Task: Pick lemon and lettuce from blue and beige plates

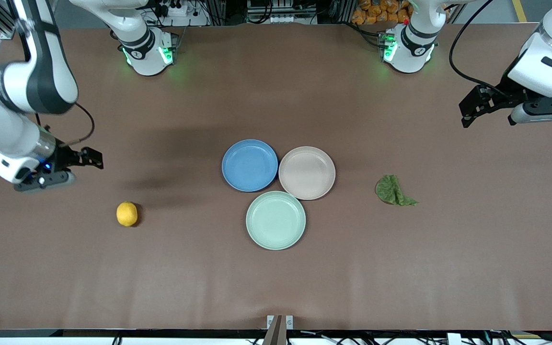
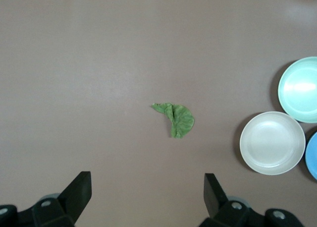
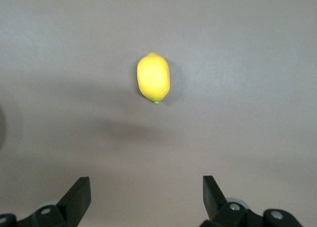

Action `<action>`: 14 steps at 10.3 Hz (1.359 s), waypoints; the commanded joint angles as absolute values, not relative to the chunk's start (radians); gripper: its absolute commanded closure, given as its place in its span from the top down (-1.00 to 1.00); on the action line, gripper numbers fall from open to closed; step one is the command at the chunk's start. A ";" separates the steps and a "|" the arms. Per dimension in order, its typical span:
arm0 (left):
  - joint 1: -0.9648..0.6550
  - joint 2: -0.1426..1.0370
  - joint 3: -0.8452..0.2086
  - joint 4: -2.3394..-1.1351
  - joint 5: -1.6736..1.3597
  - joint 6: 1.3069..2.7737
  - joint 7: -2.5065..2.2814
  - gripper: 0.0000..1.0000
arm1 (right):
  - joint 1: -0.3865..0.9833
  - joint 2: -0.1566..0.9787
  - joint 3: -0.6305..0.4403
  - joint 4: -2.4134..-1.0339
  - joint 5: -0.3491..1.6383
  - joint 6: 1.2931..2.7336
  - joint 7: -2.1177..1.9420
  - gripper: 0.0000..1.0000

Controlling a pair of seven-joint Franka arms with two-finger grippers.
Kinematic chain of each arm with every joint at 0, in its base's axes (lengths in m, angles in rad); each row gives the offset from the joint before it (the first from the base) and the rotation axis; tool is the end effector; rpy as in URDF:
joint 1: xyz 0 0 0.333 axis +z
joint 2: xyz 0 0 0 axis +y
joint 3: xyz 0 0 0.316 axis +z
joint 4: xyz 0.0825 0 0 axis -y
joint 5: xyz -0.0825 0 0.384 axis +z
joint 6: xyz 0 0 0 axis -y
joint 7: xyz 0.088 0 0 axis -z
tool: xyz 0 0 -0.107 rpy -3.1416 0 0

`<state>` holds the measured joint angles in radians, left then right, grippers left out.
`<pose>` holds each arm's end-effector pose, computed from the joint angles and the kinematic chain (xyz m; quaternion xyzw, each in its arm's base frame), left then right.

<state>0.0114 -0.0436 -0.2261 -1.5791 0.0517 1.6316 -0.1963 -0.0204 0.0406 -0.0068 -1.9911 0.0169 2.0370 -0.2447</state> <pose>0.5356 -0.1145 0.6498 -0.9984 0.0097 -0.0527 0.0204 0.5643 -0.0144 0.4420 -0.9945 -0.1048 -0.0036 0.0070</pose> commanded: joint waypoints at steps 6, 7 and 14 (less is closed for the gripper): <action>-0.008 -0.043 -0.117 -1.566 -0.026 1.545 -0.051 1.00 | -0.072 -0.060 0.005 -1.654 0.017 1.619 -0.236 1.00; -0.008 -0.043 -0.117 -1.565 -0.025 1.545 -0.054 1.00 | -0.071 -0.060 0.005 -1.604 0.018 1.577 -0.235 1.00; -0.011 -0.021 -0.117 -1.503 -0.005 1.542 -0.060 1.00 | -0.063 -0.058 0.003 -1.513 0.020 1.503 -0.235 1.00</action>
